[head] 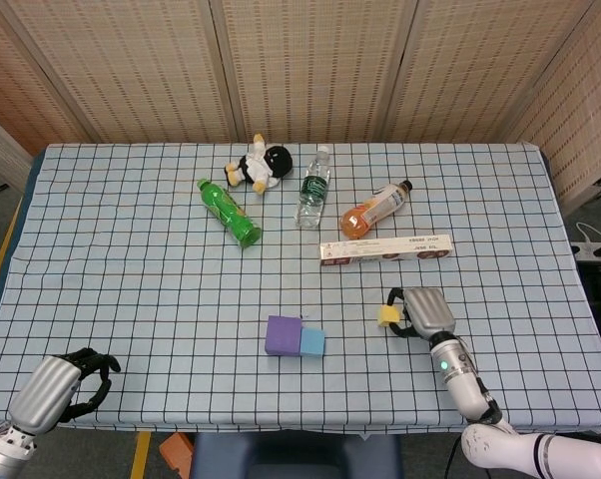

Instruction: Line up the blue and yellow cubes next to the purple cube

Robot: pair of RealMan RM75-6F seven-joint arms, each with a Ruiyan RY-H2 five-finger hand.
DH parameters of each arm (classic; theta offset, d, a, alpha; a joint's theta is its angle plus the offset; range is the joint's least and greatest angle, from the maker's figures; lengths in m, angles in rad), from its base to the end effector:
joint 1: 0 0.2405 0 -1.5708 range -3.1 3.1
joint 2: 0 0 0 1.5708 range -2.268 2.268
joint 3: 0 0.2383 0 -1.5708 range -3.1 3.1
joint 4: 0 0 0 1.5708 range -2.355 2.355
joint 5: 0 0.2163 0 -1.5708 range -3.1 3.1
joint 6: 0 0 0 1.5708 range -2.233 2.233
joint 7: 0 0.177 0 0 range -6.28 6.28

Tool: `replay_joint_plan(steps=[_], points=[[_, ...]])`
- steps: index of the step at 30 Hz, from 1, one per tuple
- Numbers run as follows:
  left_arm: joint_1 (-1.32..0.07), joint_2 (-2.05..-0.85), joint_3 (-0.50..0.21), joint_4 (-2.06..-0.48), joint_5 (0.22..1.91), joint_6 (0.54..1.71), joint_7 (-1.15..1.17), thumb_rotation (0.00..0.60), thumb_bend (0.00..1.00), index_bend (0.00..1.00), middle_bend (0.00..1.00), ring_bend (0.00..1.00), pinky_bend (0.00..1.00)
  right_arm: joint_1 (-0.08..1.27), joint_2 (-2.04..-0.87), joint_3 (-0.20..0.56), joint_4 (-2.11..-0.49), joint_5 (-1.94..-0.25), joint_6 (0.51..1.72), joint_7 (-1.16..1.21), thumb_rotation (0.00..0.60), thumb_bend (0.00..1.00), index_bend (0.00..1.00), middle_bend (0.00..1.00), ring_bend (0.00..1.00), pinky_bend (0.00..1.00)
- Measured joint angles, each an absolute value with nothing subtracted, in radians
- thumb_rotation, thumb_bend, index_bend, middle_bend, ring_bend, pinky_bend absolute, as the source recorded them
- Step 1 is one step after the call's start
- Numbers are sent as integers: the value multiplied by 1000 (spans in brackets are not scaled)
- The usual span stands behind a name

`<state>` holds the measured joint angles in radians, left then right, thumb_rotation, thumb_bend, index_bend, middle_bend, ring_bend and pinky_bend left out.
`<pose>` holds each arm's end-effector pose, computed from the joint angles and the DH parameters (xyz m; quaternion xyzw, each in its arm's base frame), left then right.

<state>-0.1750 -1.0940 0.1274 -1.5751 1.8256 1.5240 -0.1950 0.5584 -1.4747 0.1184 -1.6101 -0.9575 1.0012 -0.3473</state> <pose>-0.2545 0.1884 0.1119 -0.6986 -0.3801 -0.4457 0.4109 -0.2036 -0.3138 -0.0265 0.6767 -0.5051 0.3049 0.4404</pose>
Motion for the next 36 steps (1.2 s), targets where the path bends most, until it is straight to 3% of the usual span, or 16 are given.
replay_joint_plan(steps=[7, 36], points=[[-175, -1094, 127, -1576, 1826, 1526, -196, 600, 483, 466, 569, 450, 657, 587, -1458, 127, -1688, -979, 939, -308, 600, 226, 496, 1000, 876, 1000], [-175, -1092, 125, -1570, 1825, 1531, -212, 600, 484, 467, 571, 451, 658, 659, -1543, 103, -1659, -935, 867, -289, 600, 234, 497, 1000, 877, 1000]])
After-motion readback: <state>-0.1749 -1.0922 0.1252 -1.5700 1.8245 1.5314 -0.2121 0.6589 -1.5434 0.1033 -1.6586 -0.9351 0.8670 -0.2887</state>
